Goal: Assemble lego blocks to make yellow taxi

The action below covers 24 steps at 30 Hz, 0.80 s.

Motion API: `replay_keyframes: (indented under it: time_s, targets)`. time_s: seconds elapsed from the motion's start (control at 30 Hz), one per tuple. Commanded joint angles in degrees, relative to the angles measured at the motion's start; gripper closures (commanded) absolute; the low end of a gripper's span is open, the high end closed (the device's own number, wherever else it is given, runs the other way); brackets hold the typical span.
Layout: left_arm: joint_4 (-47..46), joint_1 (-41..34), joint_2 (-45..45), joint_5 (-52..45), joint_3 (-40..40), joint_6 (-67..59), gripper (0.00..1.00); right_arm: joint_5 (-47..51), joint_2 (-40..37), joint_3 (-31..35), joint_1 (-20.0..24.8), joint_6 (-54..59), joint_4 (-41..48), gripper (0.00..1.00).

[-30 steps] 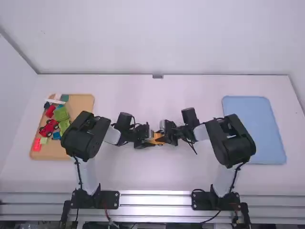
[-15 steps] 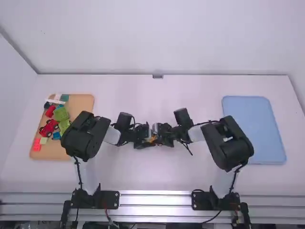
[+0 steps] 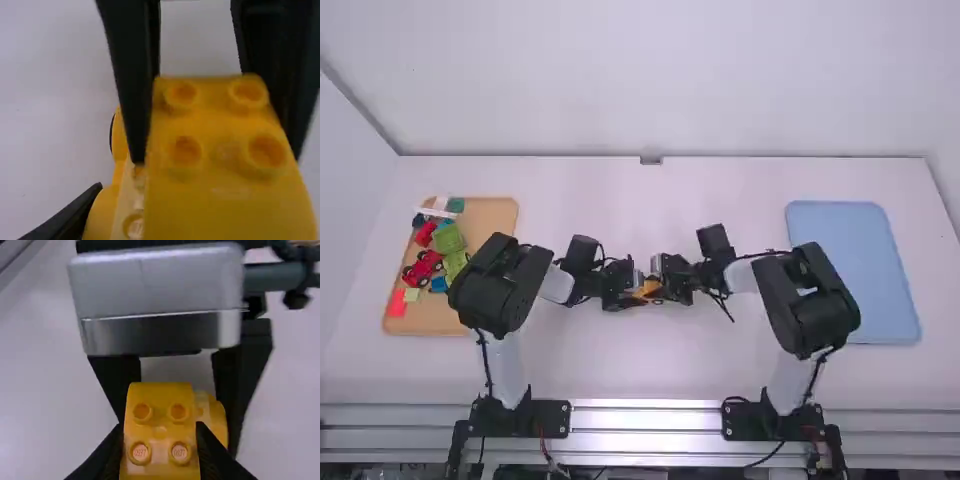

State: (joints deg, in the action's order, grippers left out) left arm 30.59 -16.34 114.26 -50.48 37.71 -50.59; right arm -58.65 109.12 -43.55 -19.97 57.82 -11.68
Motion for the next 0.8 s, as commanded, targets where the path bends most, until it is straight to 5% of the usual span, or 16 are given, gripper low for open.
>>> replay_keyframes:
  time_s: [0.0,0.37,0.77]
  targets:
    - [-0.13,0.15,0.74,-1.01,0.26,-0.20,0.67,-1.33,-2.38,-1.38,0.15,0.48,0.26,0.98]
    - [-0.07,0.15,0.74,-0.90,0.28,-0.20,0.68,1.60,-0.31,-1.33,0.15,2.03,4.20,1.00]
    - [-0.07,0.15,0.74,-0.92,0.28,0.20,0.68,-0.44,4.50,-1.40,0.09,-3.80,-2.60,1.00]
